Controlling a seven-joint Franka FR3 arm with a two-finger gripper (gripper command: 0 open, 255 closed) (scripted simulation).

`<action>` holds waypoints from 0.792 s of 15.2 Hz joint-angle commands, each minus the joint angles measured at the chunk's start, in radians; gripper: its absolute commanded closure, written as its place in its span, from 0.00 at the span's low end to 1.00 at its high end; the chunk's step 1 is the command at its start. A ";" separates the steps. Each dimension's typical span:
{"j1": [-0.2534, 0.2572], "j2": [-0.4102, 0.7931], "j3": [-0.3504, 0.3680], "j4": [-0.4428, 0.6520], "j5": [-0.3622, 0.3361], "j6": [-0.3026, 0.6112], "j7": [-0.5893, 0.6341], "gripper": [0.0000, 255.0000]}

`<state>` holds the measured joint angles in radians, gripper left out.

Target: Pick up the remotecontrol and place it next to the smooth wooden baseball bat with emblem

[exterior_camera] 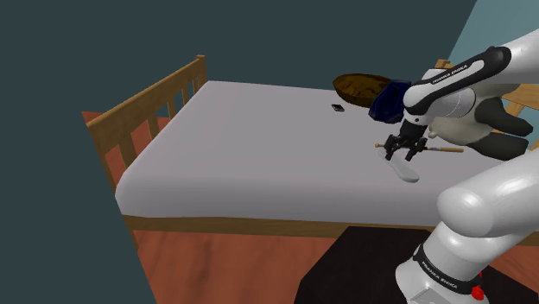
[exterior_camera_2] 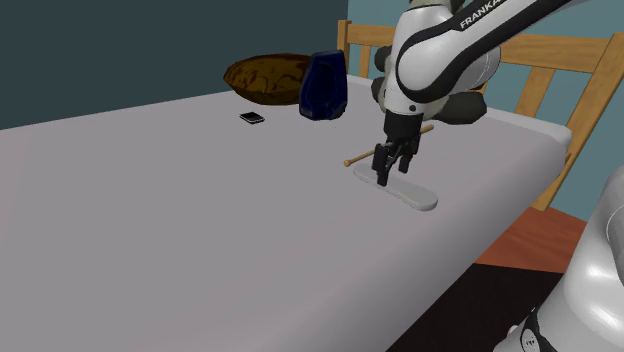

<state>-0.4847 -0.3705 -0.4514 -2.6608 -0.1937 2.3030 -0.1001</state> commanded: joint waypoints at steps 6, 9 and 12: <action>-0.005 -0.050 0.016 0.035 -0.005 -0.083 0.008 0.00; -0.008 -0.086 0.029 0.071 -0.005 -0.155 0.012 0.00; -0.008 -0.086 0.029 0.071 -0.005 -0.155 0.012 0.00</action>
<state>-0.4926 -0.4551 -0.4222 -2.5902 -0.1983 2.1502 -0.0877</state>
